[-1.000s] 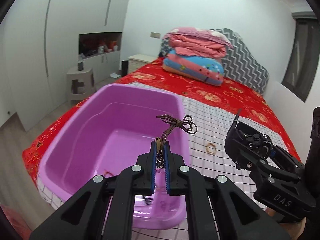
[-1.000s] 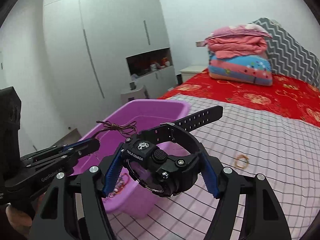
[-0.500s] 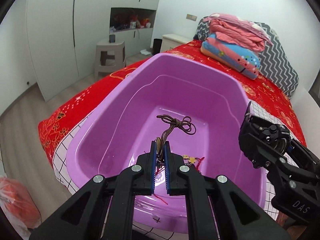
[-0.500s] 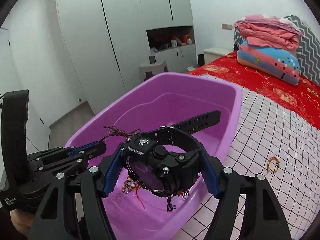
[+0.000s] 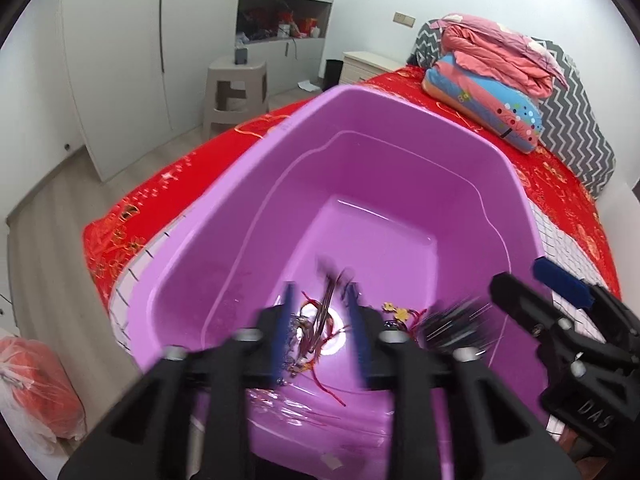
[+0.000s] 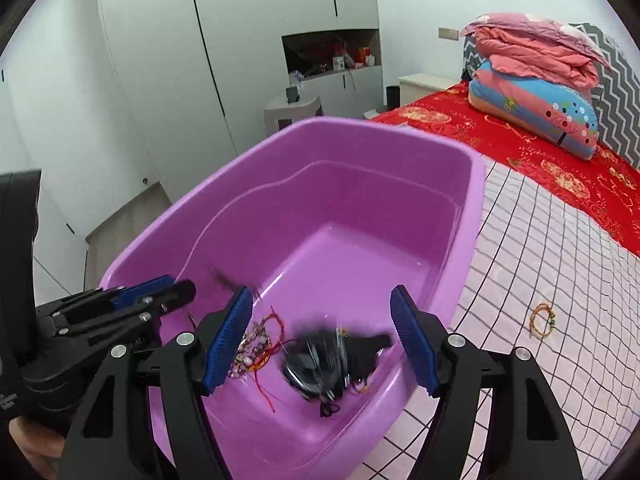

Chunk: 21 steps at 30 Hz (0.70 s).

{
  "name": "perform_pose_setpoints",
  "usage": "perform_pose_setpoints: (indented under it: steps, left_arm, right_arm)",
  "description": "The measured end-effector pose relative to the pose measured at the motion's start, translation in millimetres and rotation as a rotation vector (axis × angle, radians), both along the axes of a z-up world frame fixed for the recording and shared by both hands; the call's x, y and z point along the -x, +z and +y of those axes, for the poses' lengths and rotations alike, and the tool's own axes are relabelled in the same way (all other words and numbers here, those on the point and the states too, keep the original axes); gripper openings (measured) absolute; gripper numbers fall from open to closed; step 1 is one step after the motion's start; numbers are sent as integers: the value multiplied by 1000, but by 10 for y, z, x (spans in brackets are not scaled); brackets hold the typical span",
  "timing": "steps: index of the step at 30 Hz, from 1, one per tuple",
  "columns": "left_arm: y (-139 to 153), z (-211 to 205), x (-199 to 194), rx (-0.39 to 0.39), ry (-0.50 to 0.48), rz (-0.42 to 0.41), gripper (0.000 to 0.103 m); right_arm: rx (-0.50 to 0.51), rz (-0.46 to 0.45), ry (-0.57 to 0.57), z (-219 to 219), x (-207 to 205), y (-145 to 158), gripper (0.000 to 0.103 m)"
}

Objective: Organize jewelry

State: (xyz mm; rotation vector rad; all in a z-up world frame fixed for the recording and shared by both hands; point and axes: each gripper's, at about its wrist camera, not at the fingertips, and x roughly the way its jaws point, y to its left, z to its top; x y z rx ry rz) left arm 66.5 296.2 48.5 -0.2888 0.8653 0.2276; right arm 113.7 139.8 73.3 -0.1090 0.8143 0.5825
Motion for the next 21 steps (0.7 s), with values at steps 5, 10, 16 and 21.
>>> perform_pose_setpoints:
  steps: [5, 10, 16, 21]
  left_arm:
    - [112, 31, 76, -12, 35, -32, 82]
    - [178, 63, 100, -28, 64, -19, 96]
    - [189, 97, 104, -25, 98, 46, 97]
    - [205, 77, 150, -35, 127, 65, 97]
  right_arm:
    - [-4, -12, -18, -86, 2, 90, 69]
    - [-3, -11, -32, -143, 10, 146, 69]
    - [-2, 5, -54, -203, 8, 173, 69]
    - [0, 30, -59, -239, 9, 183, 69]
